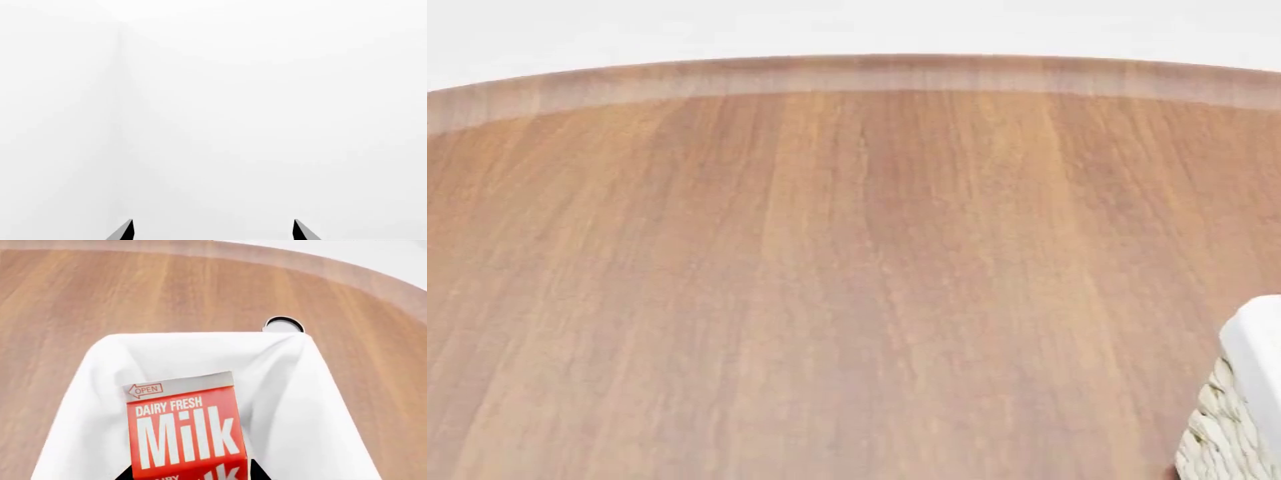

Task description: Pick the milk and place it in the basket.

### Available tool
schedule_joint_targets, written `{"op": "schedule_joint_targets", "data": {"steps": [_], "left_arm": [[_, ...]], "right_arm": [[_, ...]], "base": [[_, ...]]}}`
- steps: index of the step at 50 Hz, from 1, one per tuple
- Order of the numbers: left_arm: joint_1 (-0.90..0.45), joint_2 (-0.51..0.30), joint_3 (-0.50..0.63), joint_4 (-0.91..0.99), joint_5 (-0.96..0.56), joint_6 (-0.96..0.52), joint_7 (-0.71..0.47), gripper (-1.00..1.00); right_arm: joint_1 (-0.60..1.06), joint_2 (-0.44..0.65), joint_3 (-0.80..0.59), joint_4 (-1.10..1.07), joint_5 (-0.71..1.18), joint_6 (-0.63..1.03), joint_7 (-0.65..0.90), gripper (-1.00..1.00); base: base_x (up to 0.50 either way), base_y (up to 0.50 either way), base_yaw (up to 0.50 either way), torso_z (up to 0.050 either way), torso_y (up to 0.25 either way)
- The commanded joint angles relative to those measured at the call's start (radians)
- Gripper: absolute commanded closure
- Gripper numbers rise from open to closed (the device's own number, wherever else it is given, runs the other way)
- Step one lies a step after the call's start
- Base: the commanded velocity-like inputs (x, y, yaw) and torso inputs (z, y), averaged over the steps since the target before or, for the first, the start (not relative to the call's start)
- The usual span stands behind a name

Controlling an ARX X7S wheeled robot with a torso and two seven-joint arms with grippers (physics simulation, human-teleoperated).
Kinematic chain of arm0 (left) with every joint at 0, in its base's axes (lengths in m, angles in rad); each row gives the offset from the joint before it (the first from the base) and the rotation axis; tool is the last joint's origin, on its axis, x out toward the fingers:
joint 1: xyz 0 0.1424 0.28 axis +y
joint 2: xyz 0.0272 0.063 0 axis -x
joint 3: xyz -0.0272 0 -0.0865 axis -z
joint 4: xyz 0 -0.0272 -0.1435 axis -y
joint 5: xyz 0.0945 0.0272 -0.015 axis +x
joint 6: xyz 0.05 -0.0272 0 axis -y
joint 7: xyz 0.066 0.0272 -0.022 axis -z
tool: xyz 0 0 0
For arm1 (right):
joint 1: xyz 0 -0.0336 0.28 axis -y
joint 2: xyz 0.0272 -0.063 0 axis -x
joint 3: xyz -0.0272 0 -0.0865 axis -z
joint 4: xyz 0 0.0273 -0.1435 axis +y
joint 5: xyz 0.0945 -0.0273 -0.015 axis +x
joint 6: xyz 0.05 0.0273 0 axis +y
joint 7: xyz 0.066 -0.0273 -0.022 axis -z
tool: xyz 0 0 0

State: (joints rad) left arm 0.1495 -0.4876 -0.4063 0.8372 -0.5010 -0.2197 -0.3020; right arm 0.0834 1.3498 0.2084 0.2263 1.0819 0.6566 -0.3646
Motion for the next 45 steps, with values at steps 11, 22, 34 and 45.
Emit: {"op": "schedule_joint_targets", "data": {"steps": [11, 22, 34, 45], "left_arm": [[-0.004, 0.017, -0.024, -0.015, 0.038, 0.037, 0.012, -1.00], [0.005, 0.017, -0.014, -0.014, 0.058, 0.058, 0.023, -1.00], [0.005, 0.019, -0.020, -0.018, 0.042, 0.054, 0.016, -1.00], [0.006, 0.018, -0.020, -0.020, 0.044, 0.059, 0.015, -1.00]], "right_arm": [[0.131, -0.017, -0.009, 0.020, -0.035, 0.002, -0.009, 1.00], [0.140, -0.016, -0.016, 0.020, -0.042, 0.003, -0.016, 1.00], [0.180, -0.023, -0.058, 0.024, -0.059, 0.004, -0.025, 1.00], [0.195, -0.026, -0.063, 0.034, -0.072, -0.002, -0.024, 1.00]], "base": [[0.00, 0.00, 0.00, 0.000, 0.000], [0.00, 0.00, 0.00, 0.000, -0.143], [0.00, 0.00, 0.00, 0.000, -0.038], [0.00, 0.00, 0.00, 0.000, 0.000]]}}
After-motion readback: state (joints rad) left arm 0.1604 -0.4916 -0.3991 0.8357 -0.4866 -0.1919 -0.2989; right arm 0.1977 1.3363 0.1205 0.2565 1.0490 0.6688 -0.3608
